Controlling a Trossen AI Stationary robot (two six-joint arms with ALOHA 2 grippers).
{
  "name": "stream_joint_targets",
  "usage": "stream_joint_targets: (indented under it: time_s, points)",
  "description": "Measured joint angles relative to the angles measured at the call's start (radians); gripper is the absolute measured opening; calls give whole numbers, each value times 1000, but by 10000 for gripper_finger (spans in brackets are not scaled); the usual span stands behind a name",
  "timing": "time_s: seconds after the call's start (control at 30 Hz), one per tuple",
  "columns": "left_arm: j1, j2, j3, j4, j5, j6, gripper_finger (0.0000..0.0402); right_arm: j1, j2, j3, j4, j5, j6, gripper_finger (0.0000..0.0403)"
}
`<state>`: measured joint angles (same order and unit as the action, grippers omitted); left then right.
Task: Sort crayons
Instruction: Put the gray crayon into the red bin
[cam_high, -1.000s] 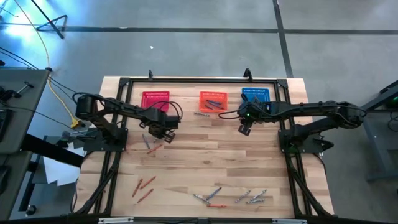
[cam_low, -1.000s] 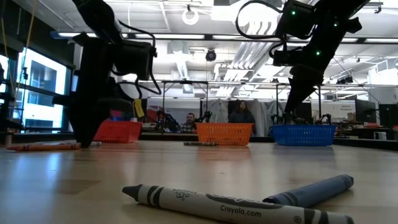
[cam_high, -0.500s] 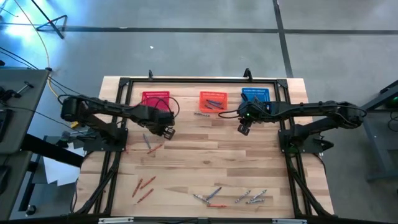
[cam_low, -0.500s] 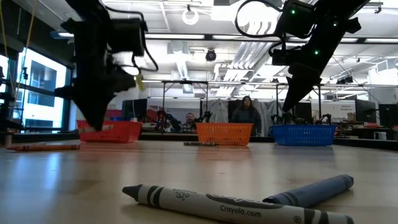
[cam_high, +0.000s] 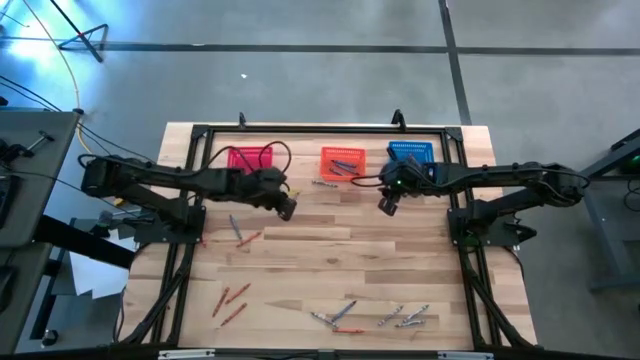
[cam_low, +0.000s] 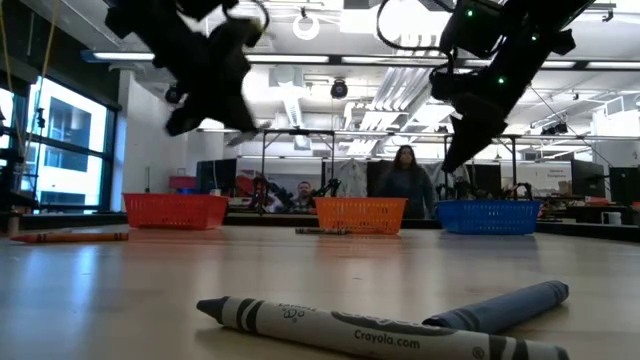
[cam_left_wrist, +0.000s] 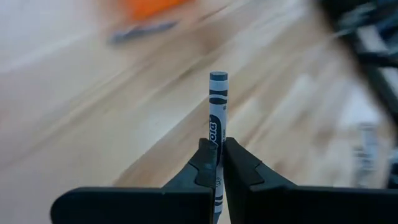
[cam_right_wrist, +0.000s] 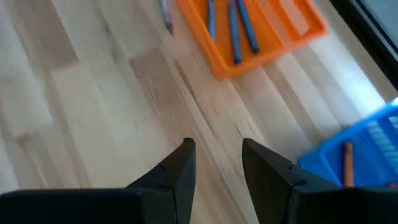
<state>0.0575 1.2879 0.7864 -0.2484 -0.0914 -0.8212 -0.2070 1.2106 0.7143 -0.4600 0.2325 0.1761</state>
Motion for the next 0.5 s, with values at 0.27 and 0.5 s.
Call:
stream_joint_targets:
  time_s: [0.27,0.5]
  points:
    - [-34,0,2,325,-22,204,0,9,0,0,308,-171,-64,126]
    - [-59,0,2,429,-118,335,0,66,0,0,670,-260,-111,126]
